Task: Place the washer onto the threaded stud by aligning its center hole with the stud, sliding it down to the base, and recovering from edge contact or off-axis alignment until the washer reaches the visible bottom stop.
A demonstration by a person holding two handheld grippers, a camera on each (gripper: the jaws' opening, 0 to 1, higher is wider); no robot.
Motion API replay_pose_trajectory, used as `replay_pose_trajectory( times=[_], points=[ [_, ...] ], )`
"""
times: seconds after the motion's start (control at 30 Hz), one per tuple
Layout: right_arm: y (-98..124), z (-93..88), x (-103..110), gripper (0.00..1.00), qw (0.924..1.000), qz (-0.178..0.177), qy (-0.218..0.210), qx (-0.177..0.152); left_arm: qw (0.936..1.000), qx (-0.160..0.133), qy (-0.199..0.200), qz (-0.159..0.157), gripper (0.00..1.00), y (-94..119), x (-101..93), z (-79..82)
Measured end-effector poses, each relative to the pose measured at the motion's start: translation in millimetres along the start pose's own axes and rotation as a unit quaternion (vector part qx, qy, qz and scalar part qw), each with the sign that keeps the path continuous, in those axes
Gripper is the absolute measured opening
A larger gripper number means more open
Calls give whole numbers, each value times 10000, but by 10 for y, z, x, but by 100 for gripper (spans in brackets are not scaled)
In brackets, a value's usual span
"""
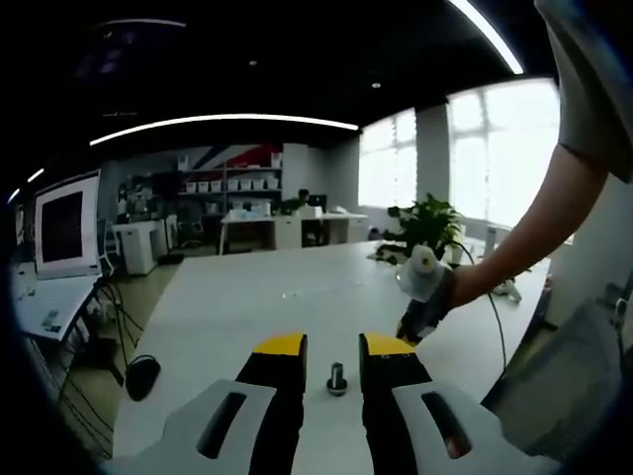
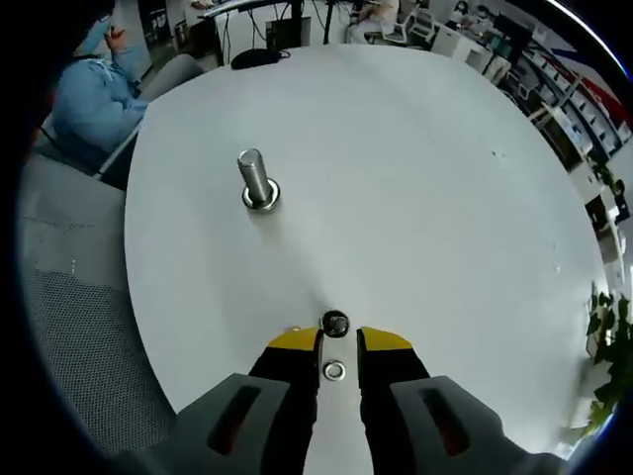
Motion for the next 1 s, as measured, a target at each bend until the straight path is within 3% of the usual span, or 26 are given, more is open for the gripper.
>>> replay_pose_trajectory(
  times=[0.77, 1.0],
  points=[
    [257, -117, -2, 23, 9985, -245, -317, -378, 10000, -30, 39, -47, 19, 3, -11, 8],
    [304, -274, -1, 23, 9980, -306, -396, -381, 10000, -9, 32, -56, 19, -3, -15, 3]
  ],
)
Point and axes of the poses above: the point that each gripper's makers call its tool centre point, and the gripper's own axes: y roughly backward along the fingers, x roughly to its left, z roughly out of its top, the point moved 1 cm from there along y, roughly backward along the fingers, and after that the axes turned 3 degrees about y, right-handed, at the moved point
